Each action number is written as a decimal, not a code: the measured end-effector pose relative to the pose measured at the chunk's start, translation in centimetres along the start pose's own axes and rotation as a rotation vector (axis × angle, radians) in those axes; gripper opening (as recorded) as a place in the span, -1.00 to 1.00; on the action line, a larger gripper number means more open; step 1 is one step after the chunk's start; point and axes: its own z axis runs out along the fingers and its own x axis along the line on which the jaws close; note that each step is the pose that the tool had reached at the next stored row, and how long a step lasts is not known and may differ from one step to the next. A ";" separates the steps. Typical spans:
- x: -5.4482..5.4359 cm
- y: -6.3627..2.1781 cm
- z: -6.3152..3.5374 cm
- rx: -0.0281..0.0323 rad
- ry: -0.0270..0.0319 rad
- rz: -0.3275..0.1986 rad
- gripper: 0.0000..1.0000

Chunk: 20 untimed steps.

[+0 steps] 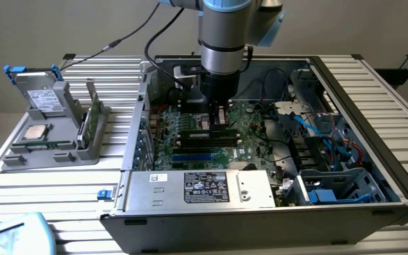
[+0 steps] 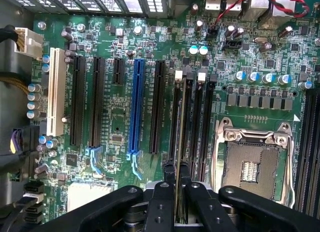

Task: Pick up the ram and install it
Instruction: 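Pick up the ram and move it above insertion slot, then insert the ram into the slot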

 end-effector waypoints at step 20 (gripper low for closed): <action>0.0 -0.21 0.63 -0.0089 0.0061 0.000 -0.73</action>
